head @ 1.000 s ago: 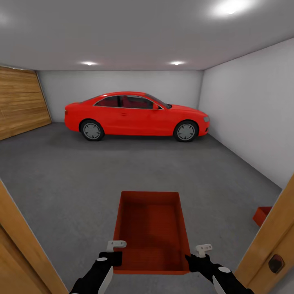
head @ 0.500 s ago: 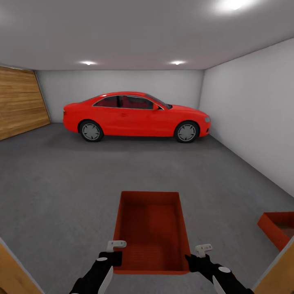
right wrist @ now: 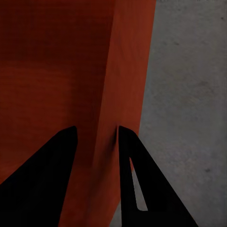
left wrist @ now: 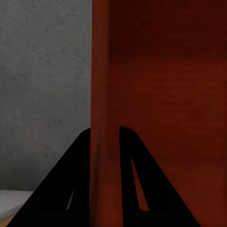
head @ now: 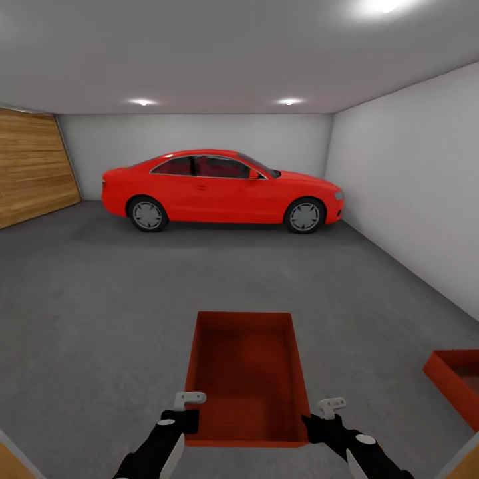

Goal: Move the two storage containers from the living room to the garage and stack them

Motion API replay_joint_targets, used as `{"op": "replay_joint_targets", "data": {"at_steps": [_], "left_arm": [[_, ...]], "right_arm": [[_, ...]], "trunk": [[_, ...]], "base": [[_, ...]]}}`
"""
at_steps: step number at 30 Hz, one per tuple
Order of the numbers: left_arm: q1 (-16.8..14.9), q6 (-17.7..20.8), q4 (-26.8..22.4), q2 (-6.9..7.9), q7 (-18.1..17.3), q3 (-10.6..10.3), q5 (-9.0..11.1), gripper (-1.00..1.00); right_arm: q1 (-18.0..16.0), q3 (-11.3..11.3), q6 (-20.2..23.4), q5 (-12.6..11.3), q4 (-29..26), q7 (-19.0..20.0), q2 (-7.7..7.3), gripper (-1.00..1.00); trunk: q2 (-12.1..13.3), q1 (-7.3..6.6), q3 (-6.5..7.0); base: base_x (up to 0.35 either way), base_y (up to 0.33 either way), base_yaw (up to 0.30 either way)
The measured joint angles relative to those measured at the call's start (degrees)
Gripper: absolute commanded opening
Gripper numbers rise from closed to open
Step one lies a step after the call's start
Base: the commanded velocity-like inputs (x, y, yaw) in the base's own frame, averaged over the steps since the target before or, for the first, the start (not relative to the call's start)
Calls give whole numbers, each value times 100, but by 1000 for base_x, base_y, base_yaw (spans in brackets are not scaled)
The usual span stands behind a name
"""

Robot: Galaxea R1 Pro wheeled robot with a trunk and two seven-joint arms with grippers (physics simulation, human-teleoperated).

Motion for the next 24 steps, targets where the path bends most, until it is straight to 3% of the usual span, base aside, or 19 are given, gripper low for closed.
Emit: {"op": "replay_joint_targets", "data": {"at_steps": [15, 24], "left_arm": [[0, 3, -2, -2, 0, 6, -8, -100], [0, 9, -8, 0, 0, -3, -3, -100]], "right_arm": [[0, 2, 0, -3, 1, -1, 0, -100], [0, 2, 0, -6, 0, -1, 0, -100]], "trunk": [[0, 0, 0], [-1, -2, 0]], "base": [[2, 0, 0], [239, 0, 0]]}}
